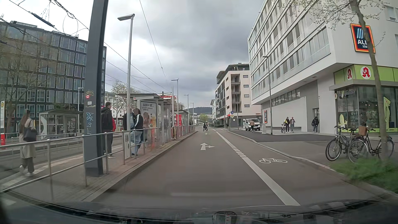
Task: Follow the waypoints while adhering to traffic rules and regulations
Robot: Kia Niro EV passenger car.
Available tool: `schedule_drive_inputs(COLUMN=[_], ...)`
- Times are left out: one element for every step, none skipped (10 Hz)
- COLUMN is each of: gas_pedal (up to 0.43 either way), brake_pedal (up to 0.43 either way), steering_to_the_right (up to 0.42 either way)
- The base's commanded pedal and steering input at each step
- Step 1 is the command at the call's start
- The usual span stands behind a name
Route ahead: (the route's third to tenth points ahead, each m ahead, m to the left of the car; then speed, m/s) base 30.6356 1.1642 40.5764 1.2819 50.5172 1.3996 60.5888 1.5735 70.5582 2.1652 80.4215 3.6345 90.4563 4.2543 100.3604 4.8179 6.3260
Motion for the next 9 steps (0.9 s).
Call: schedule_drive_inputs(gas_pedal=[0.039, 0.039, 0.039, 0.039, 0.039, 0.039, 0.039, 0.039, 0.039], brake_pedal=[0.0, 0.0, 0.0, 0.0, 0.0, 0.0, 0.0, 0.0, 0.0], steering_to_the_right=[0.003, 0.003, 0.003, 0.003, 0.003, 0.003, 0.003, 0.003, 0.003])
